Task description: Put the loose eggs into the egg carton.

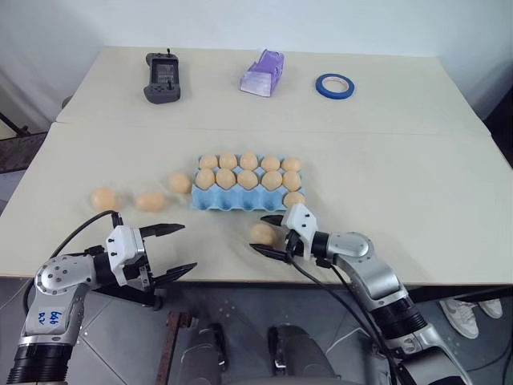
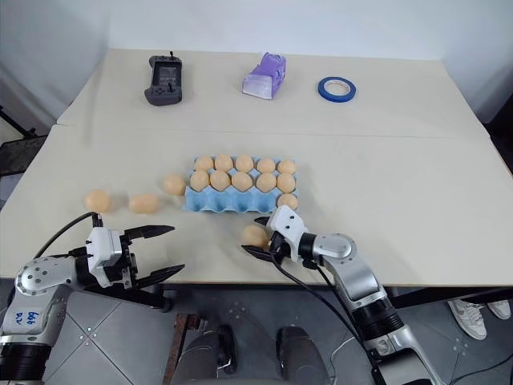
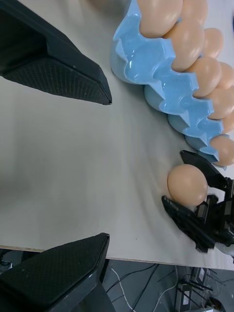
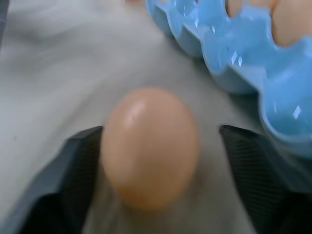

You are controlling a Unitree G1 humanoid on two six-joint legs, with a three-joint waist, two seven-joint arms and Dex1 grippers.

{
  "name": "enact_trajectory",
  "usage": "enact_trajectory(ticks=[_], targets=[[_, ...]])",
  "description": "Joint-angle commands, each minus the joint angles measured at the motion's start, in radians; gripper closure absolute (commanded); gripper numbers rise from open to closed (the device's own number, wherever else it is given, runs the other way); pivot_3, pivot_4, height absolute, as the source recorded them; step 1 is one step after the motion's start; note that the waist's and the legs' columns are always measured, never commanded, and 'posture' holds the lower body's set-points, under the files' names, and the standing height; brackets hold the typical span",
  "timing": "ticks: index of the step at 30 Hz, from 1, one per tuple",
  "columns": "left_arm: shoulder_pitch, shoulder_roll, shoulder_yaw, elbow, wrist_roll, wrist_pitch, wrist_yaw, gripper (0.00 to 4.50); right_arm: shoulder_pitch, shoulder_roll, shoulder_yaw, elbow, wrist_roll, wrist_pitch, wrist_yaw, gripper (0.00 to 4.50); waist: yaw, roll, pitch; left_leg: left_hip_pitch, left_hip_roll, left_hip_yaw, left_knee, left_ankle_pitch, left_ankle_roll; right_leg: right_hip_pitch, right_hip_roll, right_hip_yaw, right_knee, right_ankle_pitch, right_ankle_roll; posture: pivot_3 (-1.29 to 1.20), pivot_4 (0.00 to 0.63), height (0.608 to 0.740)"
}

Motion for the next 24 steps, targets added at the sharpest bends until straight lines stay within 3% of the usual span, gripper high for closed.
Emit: enact_trajectory(ticks=[1,3,5,10,18,19,24], targets=[[0.014,0.002,0.030,-0.047,-0.010,-0.012,0.021,0.00,-0.005,0.012,-0.004,-0.021,0.004,-0.028,0.002,2.01,0.000,0.000,0.000,0.000,0.000,0.000,0.000,0.000,0.000,0.000,0.000,0.000,0.000,0.000,0.000,0.00,0.150,0.740],[0.019,0.002,0.032,-0.050,-0.013,-0.011,0.024,0.00,-0.003,0.006,-0.014,-0.039,0.017,-0.020,0.013,2.66,0.000,0.000,0.000,0.000,0.000,0.000,0.000,0.000,0.000,0.000,0.000,0.000,0.000,0.000,0.000,0.00,0.150,0.740],[0.025,0.004,0.034,-0.055,-0.014,-0.011,0.027,0.00,-0.010,-0.001,-0.030,-0.066,0.040,-0.006,0.025,2.88,0.000,0.000,0.000,0.000,0.000,0.000,0.000,0.000,0.000,0.000,0.000,0.000,0.000,0.000,0.000,0.00,0.150,0.740],[0.039,-0.008,0.033,-0.081,-0.014,-0.001,0.059,0.00,-0.106,0.019,-0.114,-0.076,0.107,0.027,0.000,2.88,-0.002,0.000,0.000,0.000,0.000,0.000,0.000,0.000,0.000,0.000,0.000,0.000,0.001,0.000,0.000,0.00,0.150,0.740],[0.053,-0.031,0.018,-0.104,0.002,0.001,0.104,0.00,-0.221,0.019,-0.131,0.159,0.038,-0.115,-0.009,2.88,0.000,0.000,0.000,0.000,0.000,0.000,-0.001,0.000,0.000,-0.001,0.000,0.000,-0.001,0.000,0.000,0.00,0.150,0.740],[0.054,-0.032,0.019,-0.105,0.003,0.000,0.110,0.00,-0.223,0.016,-0.128,0.170,0.038,-0.127,0.004,2.17,0.000,0.000,0.000,0.000,0.000,0.000,-0.001,0.000,0.000,-0.001,0.000,0.000,-0.001,0.000,0.000,0.00,0.150,0.740],[0.065,-0.035,0.035,-0.110,0.004,-0.001,0.141,0.00,-0.201,0.001,-0.138,0.125,0.062,-0.129,0.032,0.44,-0.002,0.000,0.000,0.000,0.000,0.000,0.000,0.000,0.000,0.000,0.000,0.000,0.000,0.000,0.000,0.00,0.150,0.740]])
